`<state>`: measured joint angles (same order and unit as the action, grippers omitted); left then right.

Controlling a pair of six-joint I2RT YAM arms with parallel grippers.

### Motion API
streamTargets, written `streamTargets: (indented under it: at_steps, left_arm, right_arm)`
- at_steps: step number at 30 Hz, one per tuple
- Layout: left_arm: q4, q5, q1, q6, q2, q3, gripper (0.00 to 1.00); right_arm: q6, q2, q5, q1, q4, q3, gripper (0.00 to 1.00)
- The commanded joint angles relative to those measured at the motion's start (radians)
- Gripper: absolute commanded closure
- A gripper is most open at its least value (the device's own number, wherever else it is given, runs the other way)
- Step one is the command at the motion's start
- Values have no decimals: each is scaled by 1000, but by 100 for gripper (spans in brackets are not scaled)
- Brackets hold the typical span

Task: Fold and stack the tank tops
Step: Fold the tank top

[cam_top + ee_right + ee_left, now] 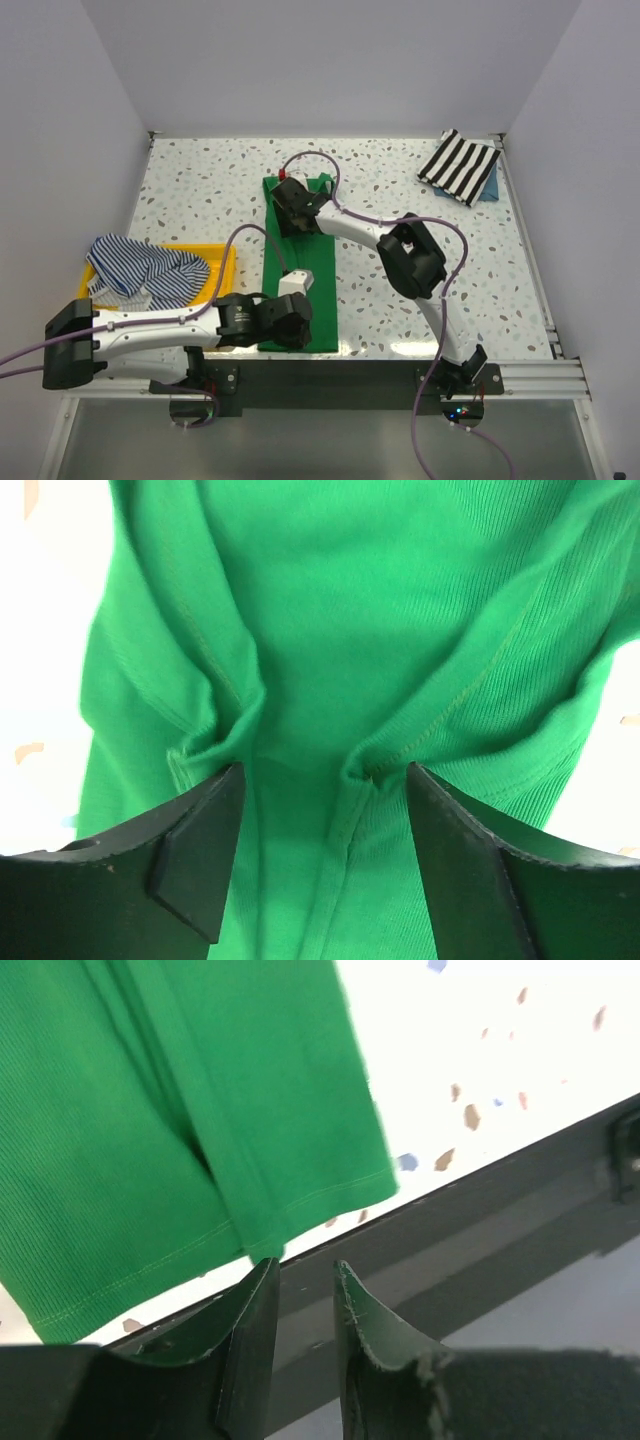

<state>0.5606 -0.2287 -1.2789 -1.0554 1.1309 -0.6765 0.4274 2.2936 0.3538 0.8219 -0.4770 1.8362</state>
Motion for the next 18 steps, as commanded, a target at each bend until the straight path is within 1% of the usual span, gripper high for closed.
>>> streamTargets:
  at_steps: [1,3,4,6,7,9,10,12,13,14,15,17,18]
  left_arm:
    - [74,-84,-4,3,-54,-90,67]
    - [128,-127,-4,-29,-72,-129,67]
    - [148,-182,3,-43,-89,-141,68]
    - [197,-228,30,-77,-103,-167,72]
    - [202,-245,83,-77,-112,-172,78]
    - [176,-236,156,-37,-120,-178,81]
    - [164,-235,218,-23,-123,-181,84]
    - [112,-233,275,27,-117,-192,86]
    - [98,-216,336,47,-94,-201,87]
    - [87,-202,370,79,-82,-213,89]
    - [58,-169,428,101,-54,-234,89]
    - [35,-155,478,135,-30,-258,91]
    - [15,-144,522,164,-11,-277,91]
  right_arm:
    - [-21,-109,-7,-30,29,80,30]
    - [-21,-128,0,-52,23,92,30]
    - [-18,-138,7,-82,20,93,30]
    - [5,-163,7,-119,12,98,30]
    - [14,-171,8,-160,9,98,30]
    - [37,-186,7,-199,15,89,31]
    - [40,-187,-5,-233,24,86,32]
    - [59,-186,-18,-262,37,78,33]
    - [62,-186,-25,-285,52,75,33]
    - [74,-172,-42,-293,69,74,35]
    - [77,-160,-52,-302,71,92,36]
    - [88,-137,-73,-320,71,113,37]
    - [89,-111,-81,-325,71,138,38]
